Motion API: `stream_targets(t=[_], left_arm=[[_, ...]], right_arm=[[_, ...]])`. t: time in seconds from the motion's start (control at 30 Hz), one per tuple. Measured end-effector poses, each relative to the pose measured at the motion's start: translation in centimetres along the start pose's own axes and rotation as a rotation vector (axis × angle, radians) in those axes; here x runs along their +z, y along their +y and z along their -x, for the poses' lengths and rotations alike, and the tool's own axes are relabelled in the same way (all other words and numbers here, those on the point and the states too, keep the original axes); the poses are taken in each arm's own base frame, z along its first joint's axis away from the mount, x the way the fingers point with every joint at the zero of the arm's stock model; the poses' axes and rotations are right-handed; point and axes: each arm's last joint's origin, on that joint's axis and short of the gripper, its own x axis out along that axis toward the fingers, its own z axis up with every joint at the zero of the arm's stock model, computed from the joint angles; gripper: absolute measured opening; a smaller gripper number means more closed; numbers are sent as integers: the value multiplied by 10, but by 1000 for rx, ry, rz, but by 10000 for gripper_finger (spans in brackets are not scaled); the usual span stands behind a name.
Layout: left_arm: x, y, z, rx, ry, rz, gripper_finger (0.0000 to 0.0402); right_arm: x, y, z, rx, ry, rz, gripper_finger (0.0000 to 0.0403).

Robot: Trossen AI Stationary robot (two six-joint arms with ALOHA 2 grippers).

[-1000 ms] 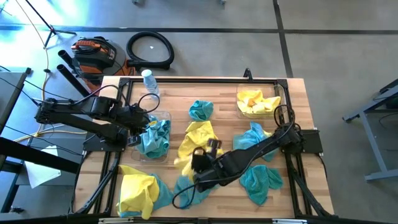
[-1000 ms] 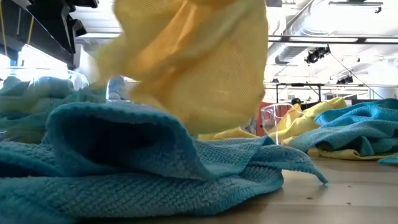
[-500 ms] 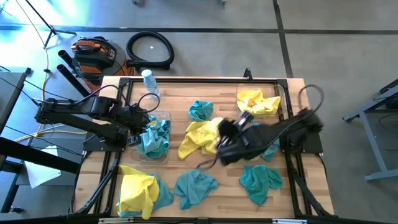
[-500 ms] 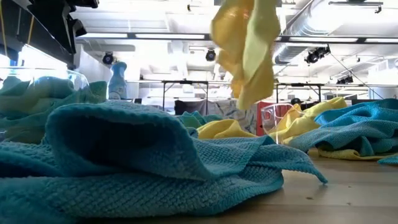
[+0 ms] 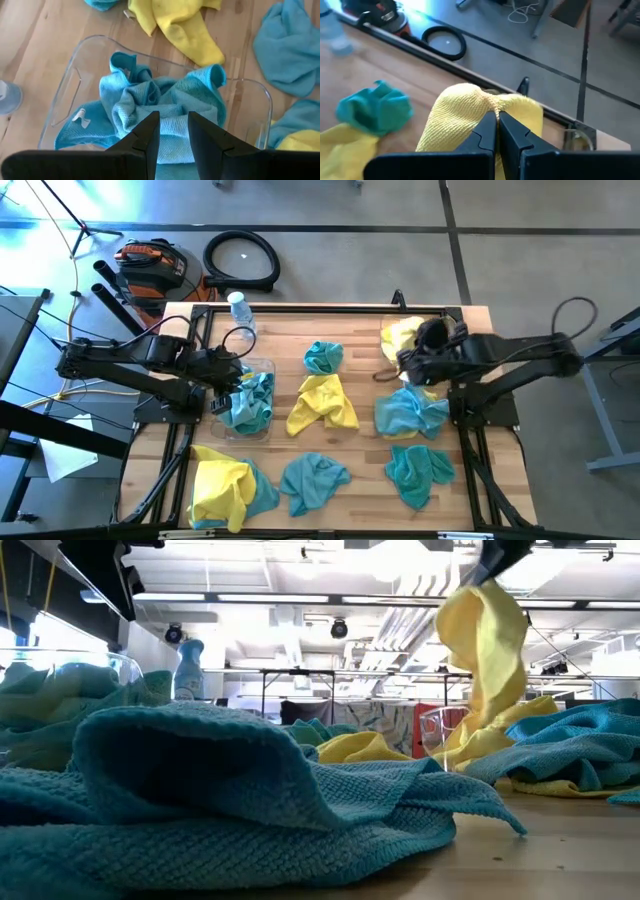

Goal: Sort microfiber towel by color & place in baskets
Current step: Put the yellow microfiber cloth into the right transparent bin

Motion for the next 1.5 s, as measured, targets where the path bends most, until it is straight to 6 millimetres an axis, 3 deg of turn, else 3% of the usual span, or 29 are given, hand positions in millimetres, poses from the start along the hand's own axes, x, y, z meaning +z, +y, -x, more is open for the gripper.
stream_targets(t=[0.2,0.4,0.7,0.9,1.1,1.37,1.5], left_arm=[[3,1,0,35,-37,21,90],[3,2,0,94,-57,48,90],[3,3,0,104,-65,133,90],[3,3,0,112,-70,167,90],[3,3,0,119,-74,185,90],[3,3,0,120,-76,210,90],[3,3,0,120,-76,210,90]], right_arm=[[-2,-15,-29,47,-50,8,0],[10,-25,-65,127,-142,42,0],[31,-48,-89,218,-203,80,0],[21,-53,-99,154,-91,172,0],[2,-64,-99,-48,76,198,0],[-9,-61,-99,206,255,69,0],[-5,-58,-109,326,302,4,0]])
